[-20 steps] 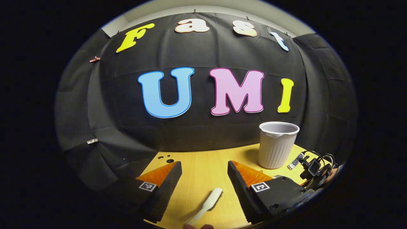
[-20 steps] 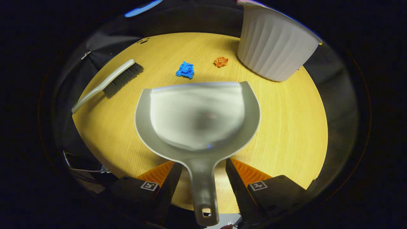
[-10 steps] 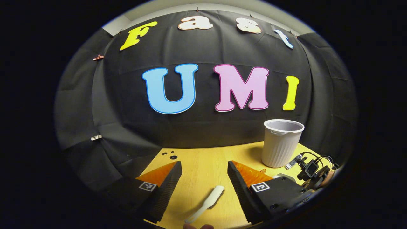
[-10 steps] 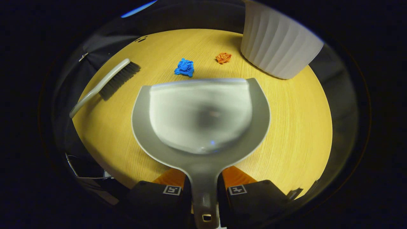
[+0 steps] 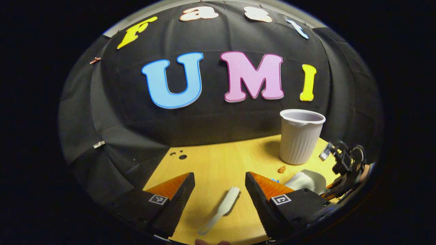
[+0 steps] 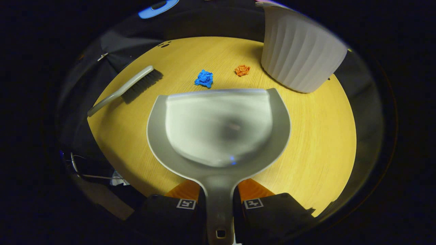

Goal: Pick up the small broom and dustpan from the desktop, sweep the trash into the dustpan with the broom, and then empty the trash into the garbage bin.

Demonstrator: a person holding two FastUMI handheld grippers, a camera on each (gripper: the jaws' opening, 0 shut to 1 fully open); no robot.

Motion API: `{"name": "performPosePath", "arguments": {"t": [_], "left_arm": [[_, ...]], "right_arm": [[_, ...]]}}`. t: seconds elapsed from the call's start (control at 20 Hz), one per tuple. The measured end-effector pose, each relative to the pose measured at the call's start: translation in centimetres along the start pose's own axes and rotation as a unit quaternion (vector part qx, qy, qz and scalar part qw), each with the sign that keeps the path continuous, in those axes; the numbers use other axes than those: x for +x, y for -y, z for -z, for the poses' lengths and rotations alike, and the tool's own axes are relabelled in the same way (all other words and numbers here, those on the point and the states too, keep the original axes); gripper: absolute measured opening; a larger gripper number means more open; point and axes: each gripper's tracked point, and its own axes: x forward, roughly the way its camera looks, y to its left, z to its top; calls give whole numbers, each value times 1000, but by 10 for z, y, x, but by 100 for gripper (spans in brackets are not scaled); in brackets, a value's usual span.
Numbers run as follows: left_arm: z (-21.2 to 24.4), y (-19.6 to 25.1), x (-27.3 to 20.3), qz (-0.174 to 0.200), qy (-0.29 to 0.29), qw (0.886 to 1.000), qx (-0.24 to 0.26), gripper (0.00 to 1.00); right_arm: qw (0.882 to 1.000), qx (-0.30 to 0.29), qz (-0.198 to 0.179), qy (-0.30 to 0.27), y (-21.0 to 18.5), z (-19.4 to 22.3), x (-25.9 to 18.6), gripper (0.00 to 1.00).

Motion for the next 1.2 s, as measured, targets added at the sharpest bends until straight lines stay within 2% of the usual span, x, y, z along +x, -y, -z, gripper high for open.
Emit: {"name": "performPosePath", "arguments": {"t": [0.1,0.25,0.5,0.55,0.65,0.75,0.8,0.85,0.9,1.0,1.05,1.15,1.2], "left_arm": [[25,8,11,23,-45,999,10,96],[74,7,26,46,-120,991,40,95],[148,2,50,84,-243,963,77,92],[159,-1,56,84,-263,958,81,90],[177,-9,67,87,-293,949,84,89],[194,-13,71,97,-321,938,86,87],[200,-13,74,102,-334,933,86,87],[207,-12,78,109,-346,928,84,85],[216,-10,81,119,-362,921,80,85],[229,-11,84,128,-387,910,77,82],[232,-11,87,130,-394,906,78,81],[236,-10,91,136,-407,900,78,80],[234,-11,95,138,-401,902,81,78]], "right_arm": [[1000,-19,0,4,6,4,-11,36],[1000,-21,-2,12,15,13,-28,36],[1000,-14,8,18,33,24,-41,36],[1000,-8,10,18,35,27,-44,32],[1000,0,15,19,40,32,-47,36],[1000,6,19,18,45,38,-50,36],[1000,10,20,16,47,41,-51,32],[1000,15,21,15,48,44,-52,36],[999,20,22,13,50,46,-53,32],[999,29,25,11,52,51,-53,38],[999,30,25,10,51,54,-54,40],[999,25,23,6,51,57,-55,36],[1000,19,21,3,50,57,-55,36]]}}
